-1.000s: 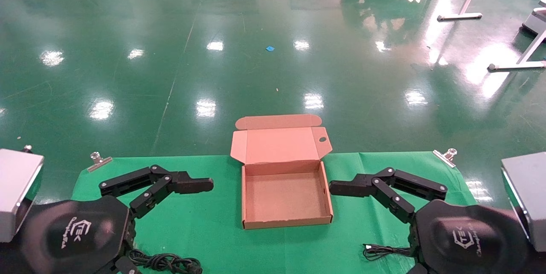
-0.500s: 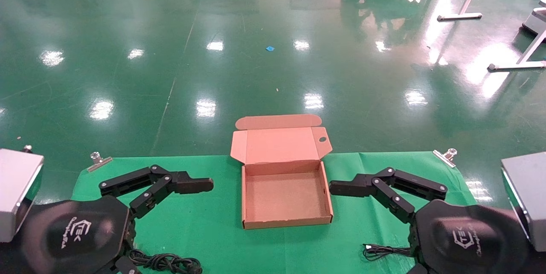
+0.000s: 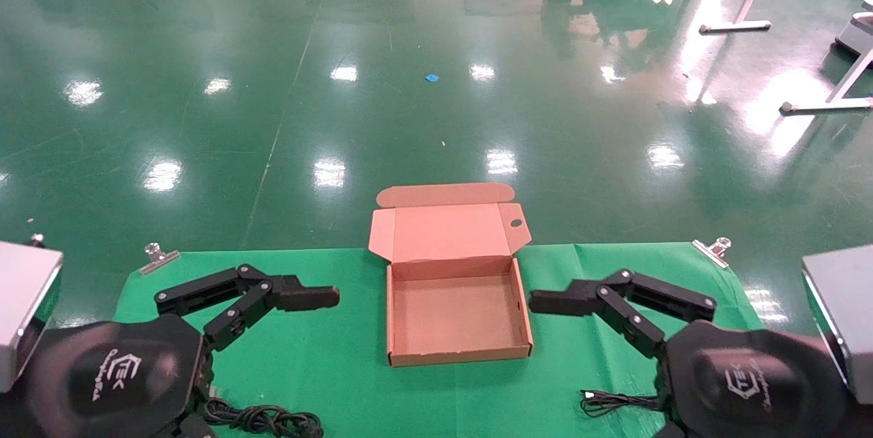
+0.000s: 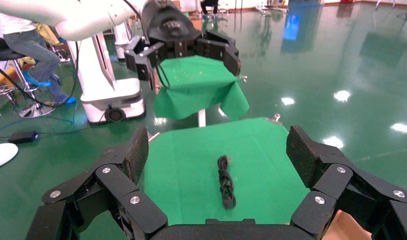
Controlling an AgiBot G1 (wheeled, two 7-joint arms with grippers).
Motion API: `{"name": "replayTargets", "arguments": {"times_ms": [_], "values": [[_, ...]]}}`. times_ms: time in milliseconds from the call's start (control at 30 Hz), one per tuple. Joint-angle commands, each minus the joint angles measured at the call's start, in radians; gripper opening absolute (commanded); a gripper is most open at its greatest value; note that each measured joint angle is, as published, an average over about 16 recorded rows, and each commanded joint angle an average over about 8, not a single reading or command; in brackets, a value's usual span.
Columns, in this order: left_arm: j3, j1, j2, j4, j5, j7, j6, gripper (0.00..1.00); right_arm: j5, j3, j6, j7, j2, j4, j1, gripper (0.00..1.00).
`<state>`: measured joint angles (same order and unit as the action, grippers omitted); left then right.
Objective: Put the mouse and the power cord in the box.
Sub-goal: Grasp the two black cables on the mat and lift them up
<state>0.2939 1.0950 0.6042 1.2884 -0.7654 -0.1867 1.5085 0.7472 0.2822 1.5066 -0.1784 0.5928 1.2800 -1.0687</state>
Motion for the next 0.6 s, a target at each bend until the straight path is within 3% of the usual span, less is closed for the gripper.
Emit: {"name": "replayTargets", "arguments": {"times_ms": [33,267,600], "values": [[0.002,0.002,-0.003,0.002,-0.007,0.0,0.001,1.0,0.001,0.0,0.001,0.002,-0.005,-0.001,0.005,1.0],[0.066,0.089,-0.009,0.014,-0.12,0.003,0.053,1.0,0.068,0.019,0.04,0.034,-0.041,-0.025,-0.014,1.0],[0.265,0.242,-0.023,-0.006,-0.273,0.02,0.079,1.0,0.214,0.123,0.078,0.124,-0.082,-0.104,-0.086,1.0]]}}
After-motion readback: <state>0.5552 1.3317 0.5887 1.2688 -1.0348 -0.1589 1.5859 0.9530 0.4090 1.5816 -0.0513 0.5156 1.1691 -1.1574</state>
